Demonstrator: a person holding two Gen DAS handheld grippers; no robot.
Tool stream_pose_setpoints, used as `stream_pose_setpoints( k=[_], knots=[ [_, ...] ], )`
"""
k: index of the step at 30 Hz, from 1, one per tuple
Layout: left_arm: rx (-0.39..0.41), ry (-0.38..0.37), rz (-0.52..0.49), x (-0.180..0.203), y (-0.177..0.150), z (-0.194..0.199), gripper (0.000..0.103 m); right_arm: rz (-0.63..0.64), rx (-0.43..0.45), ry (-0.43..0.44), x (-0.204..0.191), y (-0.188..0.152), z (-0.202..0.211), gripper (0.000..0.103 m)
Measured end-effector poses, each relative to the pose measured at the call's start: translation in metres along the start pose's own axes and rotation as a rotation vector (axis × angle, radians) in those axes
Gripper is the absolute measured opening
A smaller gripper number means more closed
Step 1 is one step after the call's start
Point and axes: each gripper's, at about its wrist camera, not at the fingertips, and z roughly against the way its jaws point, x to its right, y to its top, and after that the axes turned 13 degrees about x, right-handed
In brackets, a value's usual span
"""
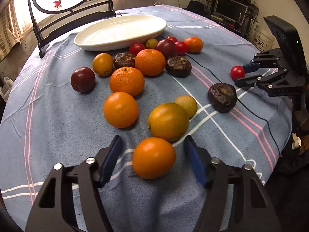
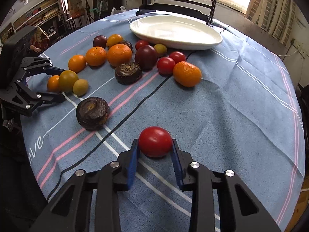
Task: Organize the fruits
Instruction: 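Grasp a red tomato with the right gripper while the left gripper grasps an orange, then carry the tomato and orange over the plate and open both grippers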
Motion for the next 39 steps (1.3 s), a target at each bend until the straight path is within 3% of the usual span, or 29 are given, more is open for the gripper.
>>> stream_pose_setpoints(
  k=[2,5,10,16,19,22,25,29,39],
  knots=[
    [-0.005,-0.007,0.004,-0.002,0.002,0.004,0.036,0.007,0.007,0.000,0.000,0.000,0.002,0.031],
    [-0.022,-0.044,0.043,-0.009,0.004,0.011,0.036,0.004,0.019,0.004,0.002,0.000,0.007,0.031],
    [0.035,-0.021,0.000,-0.011,0.026,0.027,0.036,0.002,0.067,0.015,0.009,0.020,0.019,0.031],
    [0.217,0.099,-0.002,-0.024,0.114,0.025,0.037,0.025,0.216,-0.011,0.022,0.093,0.017,0.031],
    [0.225,0.201,0.086,-0.045,0.161,-0.001,0.037,-0.005,0.296,-0.017,0.037,0.134,0.007,0.031],
    [0.172,0.253,0.211,-0.074,0.193,-0.041,0.037,-0.061,0.327,-0.009,0.055,0.170,-0.016,0.031],
    [0.135,0.312,0.221,-0.085,0.206,-0.078,0.037,-0.100,0.309,-0.021,0.069,0.194,-0.050,0.031],
    [0.077,0.330,0.209,-0.090,0.209,-0.111,0.037,-0.142,0.236,-0.013,0.084,0.206,-0.097,0.031],
    [0.073,0.389,0.198,-0.099,0.205,-0.135,0.040,-0.159,0.160,-0.006,0.090,0.212,-0.147,0.034]
  ],
)
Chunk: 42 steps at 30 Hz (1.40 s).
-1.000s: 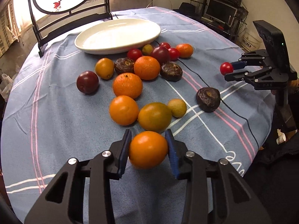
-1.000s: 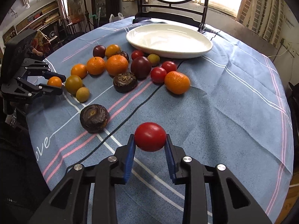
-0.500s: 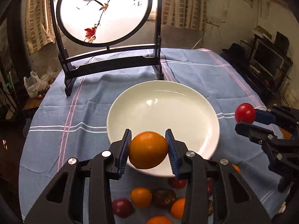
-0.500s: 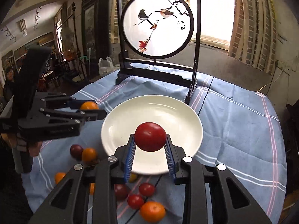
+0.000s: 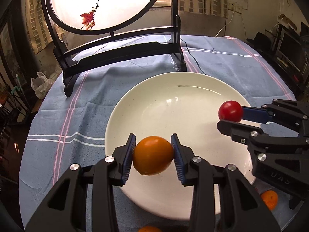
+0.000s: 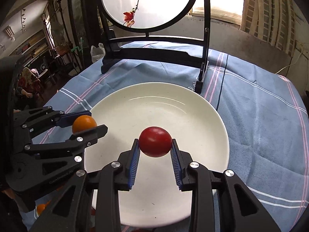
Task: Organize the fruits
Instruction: 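Carry the tomato and orange over the plate and open both grippers, then grasp a dark brown fruit with the right gripper while the left grasps a yellow-green citrus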
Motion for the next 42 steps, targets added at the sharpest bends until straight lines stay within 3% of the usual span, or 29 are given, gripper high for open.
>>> stream_pose_setpoints(
  k=[1,2,3,5,7,13,18,26,37,42],
  knots=[
    [0.009,0.005,-0.004,0.000,-0.001,0.000,0.044,0.003,-0.004,0.002,-0.001,-0.001,-0.001,0.034],
    [0.020,0.017,-0.007,0.001,-0.001,0.001,0.056,0.005,-0.004,-0.002,-0.002,-0.001,-0.001,0.042],
    [0.040,0.041,-0.012,0.000,0.000,0.003,0.061,0.006,-0.001,-0.005,-0.003,-0.001,0.000,0.043],
    [0.061,0.052,-0.010,-0.003,0.000,0.007,0.072,-0.005,0.027,-0.021,-0.001,0.001,0.008,0.056],
    [0.079,0.049,-0.002,-0.006,0.001,0.013,0.080,-0.027,0.050,-0.019,0.003,0.003,0.020,0.060],
    [0.147,0.042,-0.030,-0.004,-0.001,0.046,0.081,0.021,0.099,0.010,-0.010,-0.005,0.075,0.068],
    [0.198,0.025,-0.064,0.000,-0.011,0.081,0.085,0.083,0.124,0.063,-0.035,-0.031,0.125,0.068],
    [0.261,-0.034,-0.085,-0.005,-0.050,0.143,0.086,0.158,0.060,0.151,-0.072,-0.096,0.169,0.068],
    [0.139,-0.205,-0.158,-0.011,-0.145,0.197,0.086,0.219,-0.111,0.247,-0.102,-0.171,0.171,0.067],
    [0.049,-0.281,-0.126,-0.014,-0.174,0.200,0.086,0.265,-0.176,0.259,-0.113,-0.187,0.163,0.052]
  ],
)
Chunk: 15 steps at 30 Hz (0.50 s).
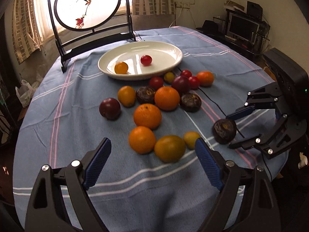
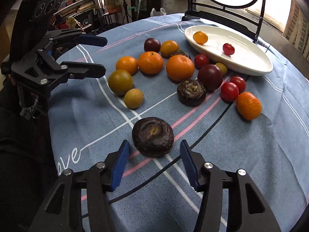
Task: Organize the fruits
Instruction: 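Grasp a dark brown fruit with the right gripper while the left grasps a yellow-green citrus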
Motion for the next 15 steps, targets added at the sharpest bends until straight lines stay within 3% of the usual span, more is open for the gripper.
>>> stream_pose_setpoints(
  k=[4,8,10,12,14,15],
  knots=[
    [-0.057,-0.039,0.038,0.004,-0.015,-0.010,0.083,0.014,0.006,0.000,-0.003,0.000,0.000,0.041],
    [-0.083,-0.066,0.042,0.012,-0.016,-0.026,0.069,0.011,0.012,0.001,-0.003,0.000,0.001,0.040],
    [-0.090,-0.065,0.045,0.015,-0.015,-0.034,0.068,-0.004,0.013,0.006,-0.001,0.001,0.002,0.040],
    [-0.102,-0.083,0.064,0.015,-0.014,-0.040,0.057,-0.008,0.016,-0.003,0.000,0.001,0.003,0.040],
    [-0.088,-0.093,0.076,0.015,-0.011,-0.041,0.053,-0.018,0.015,0.002,0.003,0.000,0.004,0.040],
    [-0.076,-0.091,0.070,0.016,-0.010,-0.040,0.045,-0.021,0.016,0.001,0.003,0.000,0.004,0.040]
  ],
)
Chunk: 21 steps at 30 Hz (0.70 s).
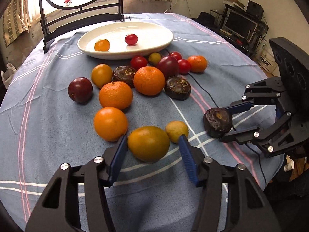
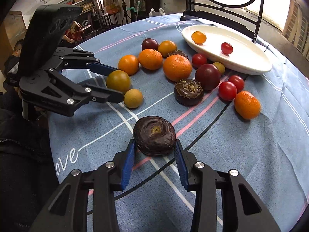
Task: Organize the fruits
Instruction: 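Grasp a dark brown fruit with the right gripper while the left grasps a yellow-green citrus, then lower both held fruits into the plate and open both grippers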
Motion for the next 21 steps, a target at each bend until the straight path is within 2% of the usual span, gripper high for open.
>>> stream_pose_setpoints(
  k=[1,6,10,15,21],
  knots=[
    [0.009,0.001,-0.008,0.001,0.002,0.001,0.042,0.002,0.000,-0.001,0.001,0.000,0.000,0.040],
    [-0.005,-0.013,-0.006,-0.002,0.006,0.007,0.041,-0.004,0.028,-0.012,0.005,0.003,0.007,0.040],
    [0.043,0.009,-0.016,-0.006,0.018,0.018,0.041,-0.009,0.048,-0.032,0.012,0.010,0.012,0.040],
    [0.131,0.068,-0.020,-0.016,0.058,0.020,0.042,-0.022,0.116,-0.065,0.026,0.032,0.021,0.040],
    [0.196,0.140,-0.024,-0.032,0.122,0.002,0.042,-0.024,0.219,-0.137,0.053,0.075,0.031,0.040]
  ],
)
